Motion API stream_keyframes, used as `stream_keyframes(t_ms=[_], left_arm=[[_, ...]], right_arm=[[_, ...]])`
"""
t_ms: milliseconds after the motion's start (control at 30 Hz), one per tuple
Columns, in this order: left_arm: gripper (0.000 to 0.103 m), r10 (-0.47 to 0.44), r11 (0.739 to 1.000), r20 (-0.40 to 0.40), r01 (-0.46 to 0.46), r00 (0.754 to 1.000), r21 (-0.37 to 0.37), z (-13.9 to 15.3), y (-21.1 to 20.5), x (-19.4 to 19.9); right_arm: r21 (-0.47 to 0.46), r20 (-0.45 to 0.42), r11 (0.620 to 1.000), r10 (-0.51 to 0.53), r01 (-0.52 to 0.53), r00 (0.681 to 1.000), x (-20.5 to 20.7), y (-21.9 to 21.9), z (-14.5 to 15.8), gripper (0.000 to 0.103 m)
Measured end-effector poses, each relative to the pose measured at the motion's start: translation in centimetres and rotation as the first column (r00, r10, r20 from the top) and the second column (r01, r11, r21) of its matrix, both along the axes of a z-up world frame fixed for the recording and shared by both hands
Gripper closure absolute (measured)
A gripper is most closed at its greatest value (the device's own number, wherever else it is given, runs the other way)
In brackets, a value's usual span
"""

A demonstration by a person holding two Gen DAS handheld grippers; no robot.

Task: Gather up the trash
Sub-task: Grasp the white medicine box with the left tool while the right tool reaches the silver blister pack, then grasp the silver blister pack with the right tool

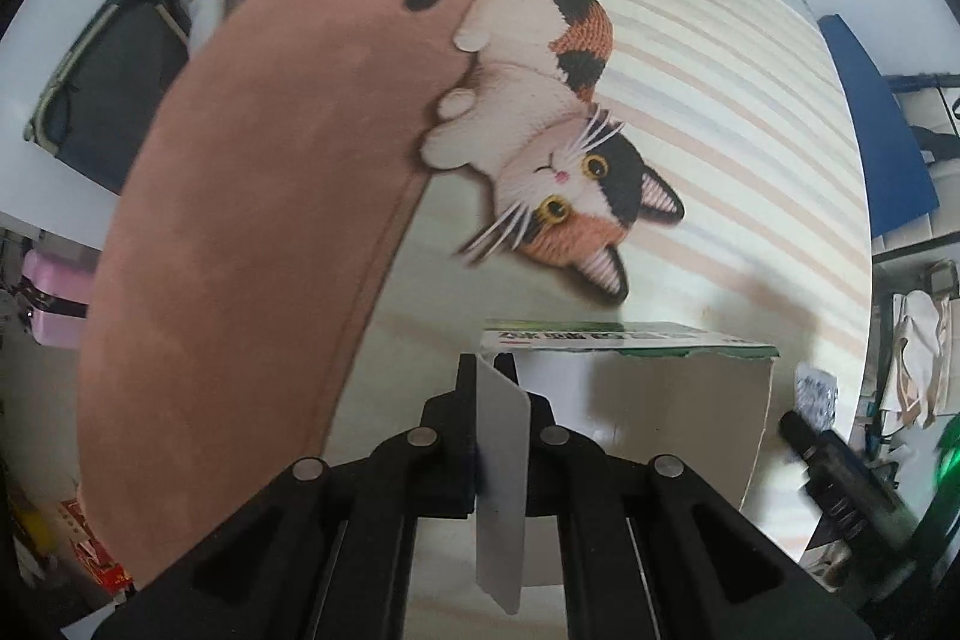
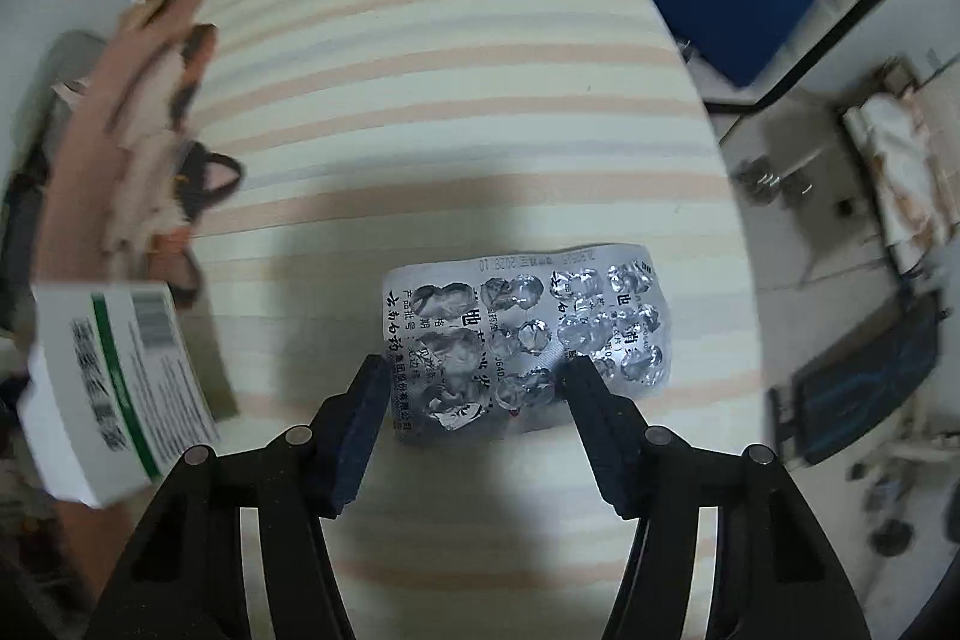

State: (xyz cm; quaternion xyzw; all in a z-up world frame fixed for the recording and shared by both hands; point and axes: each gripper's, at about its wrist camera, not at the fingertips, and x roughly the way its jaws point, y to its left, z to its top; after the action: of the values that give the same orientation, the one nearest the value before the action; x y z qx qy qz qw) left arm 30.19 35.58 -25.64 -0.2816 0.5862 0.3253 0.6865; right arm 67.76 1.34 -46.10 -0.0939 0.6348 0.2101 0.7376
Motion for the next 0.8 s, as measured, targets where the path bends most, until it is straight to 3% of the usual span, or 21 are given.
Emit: stream_keyframes(t_ms=[33, 67, 167, 233, 400, 533, 567, 600, 633, 800], left_arm=[[0.101, -0.001, 1.0, 0.005, 0.001, 1.0, 0.007, 0.6, -0.4, -0.9], [0.101, -0.001, 1.0, 0.006, 0.001, 1.0, 0.013, 1.0, -0.6, -1.2], [0.101, -0.003, 1.0, 0.021, 0.002, 1.0, 0.014, 2.0, -1.2, -2.2], [0.101, -0.003, 1.0, 0.03, 0.002, 1.0, 0.011, 2.4, -1.5, -2.6], [0.101, -0.005, 1.0, 0.043, 0.005, 0.999, 0.002, 2.9, -2.6, -4.3], [0.101, 0.018, 1.0, 0.032, -0.019, 0.999, 0.019, 2.5, -3.0, -4.9], [0.101, 0.032, 0.999, 0.028, -0.032, 0.999, 0.018, 2.1, -3.0, -4.8], [0.101, 0.048, 0.999, 0.023, -0.049, 0.999, 0.022, 1.7, -2.9, -4.7], [0.101, 0.06, 0.998, 0.018, -0.061, 0.998, 0.028, 1.2, -2.9, -4.3], [0.101, 0.07, 0.997, -0.005, -0.069, 0.998, 0.037, -0.8, -2.8, -2.3]], right_arm=[[0.029, -0.01, 1.0, -0.01, 0.01, 1.0, -0.1, -0.5, 0.3, 0.041], [0.065, -0.017, 0.998, -0.016, 0.017, 1.0, 0.0, -1.1, 0.8, 0.054], [0.127, -0.016, 0.992, -0.025, 0.027, 1.0, -0.5, -2.5, 2.8, 0.07], [0.185, -0.072, 0.982, -0.035, 0.048, 0.997, -1.0, -3.3, 3.4, 0.088], [0.274, -0.128, 0.957, -0.064, 0.098, 0.99, -3.2, -5.8, 5.5, 0.092], [0.23, -0.115, 0.97, -0.055, 0.08, 0.992, -3.3, -6.6, 5.9, 0.091], [0.194, -0.103, 0.979, -0.051, 0.07, 0.993, -3.0, -6.6, 5.7, 0.072], [0.13, -0.09, 0.99, -0.04, 0.051, 0.995, -2.3, -6.1, 4.8, 0.021], [0.096, -0.084, 0.994, -0.049, 0.057, 0.995, -1.8, -6.2, 4.2, 0.0], [-0.013, -0.064, 0.999, -0.051, 0.05, 0.997, 1.3, -3.9, -0.4, 0.0]])
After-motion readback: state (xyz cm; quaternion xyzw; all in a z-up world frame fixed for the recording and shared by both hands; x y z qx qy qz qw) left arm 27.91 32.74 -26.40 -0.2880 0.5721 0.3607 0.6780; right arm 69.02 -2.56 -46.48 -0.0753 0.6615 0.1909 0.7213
